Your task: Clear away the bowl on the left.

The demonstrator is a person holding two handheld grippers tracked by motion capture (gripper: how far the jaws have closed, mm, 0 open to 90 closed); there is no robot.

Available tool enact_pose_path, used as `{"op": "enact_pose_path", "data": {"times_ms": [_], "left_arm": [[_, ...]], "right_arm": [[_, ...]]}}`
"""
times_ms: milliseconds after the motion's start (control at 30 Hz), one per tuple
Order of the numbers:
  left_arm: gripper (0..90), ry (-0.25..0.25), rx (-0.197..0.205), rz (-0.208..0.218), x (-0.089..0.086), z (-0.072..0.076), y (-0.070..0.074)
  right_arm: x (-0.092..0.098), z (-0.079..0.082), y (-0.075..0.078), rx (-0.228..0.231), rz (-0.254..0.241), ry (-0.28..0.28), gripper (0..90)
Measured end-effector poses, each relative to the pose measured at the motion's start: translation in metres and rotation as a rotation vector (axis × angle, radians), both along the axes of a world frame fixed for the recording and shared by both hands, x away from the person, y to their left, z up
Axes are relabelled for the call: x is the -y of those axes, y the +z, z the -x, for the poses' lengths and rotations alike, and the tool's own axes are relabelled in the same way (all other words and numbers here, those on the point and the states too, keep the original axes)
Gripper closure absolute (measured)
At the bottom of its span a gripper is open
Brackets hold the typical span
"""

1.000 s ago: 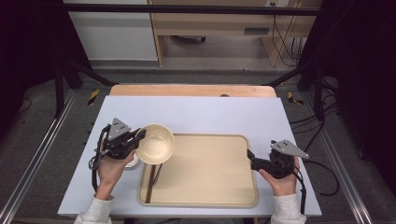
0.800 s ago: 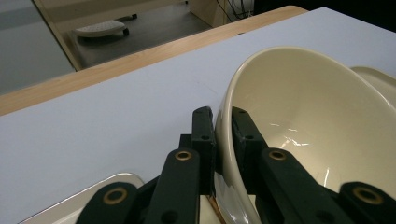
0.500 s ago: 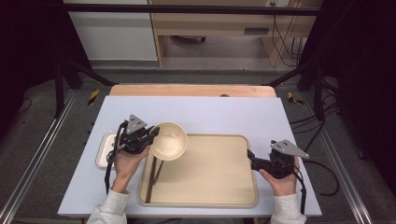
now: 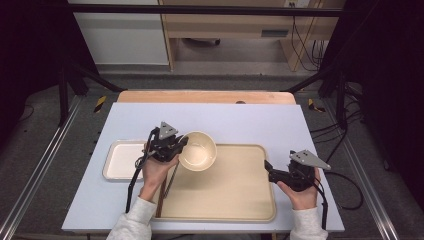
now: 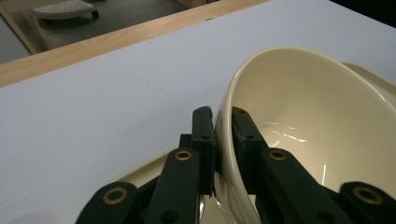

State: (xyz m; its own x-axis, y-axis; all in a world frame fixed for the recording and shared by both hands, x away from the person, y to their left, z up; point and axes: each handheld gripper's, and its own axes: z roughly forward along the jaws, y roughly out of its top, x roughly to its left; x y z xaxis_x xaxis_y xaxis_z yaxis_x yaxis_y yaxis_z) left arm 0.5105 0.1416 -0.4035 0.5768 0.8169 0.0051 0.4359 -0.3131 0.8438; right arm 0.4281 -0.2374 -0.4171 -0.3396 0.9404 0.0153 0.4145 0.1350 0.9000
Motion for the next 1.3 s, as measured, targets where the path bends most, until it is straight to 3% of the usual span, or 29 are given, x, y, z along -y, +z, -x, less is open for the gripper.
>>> {"op": "enact_pose_path", "data": {"times_ms": [600,767,867,1300], "left_arm": [[81.6,-0.006,-0.086,-0.002,0.02,-0.027,-0.031],[81.8,-0.005,-0.105,0.022,0.02,-0.032,-0.036],[82.5,0.003,-0.111,-0.007,0.019,-0.034,-0.039],[81.4,0.023,-0.128,-0.037,0.017,-0.04,-0.047]], "right_arm": [[0.002,0.001,0.002,0.008,-0.01,-0.001,6.4],[0.002,0.001,0.002,0.009,-0.011,0.0,6.4],[0.002,0.002,0.003,0.007,-0.014,0.0,6.4],[0.002,0.002,0.003,0.011,-0.011,-0.001,6.4]]}}
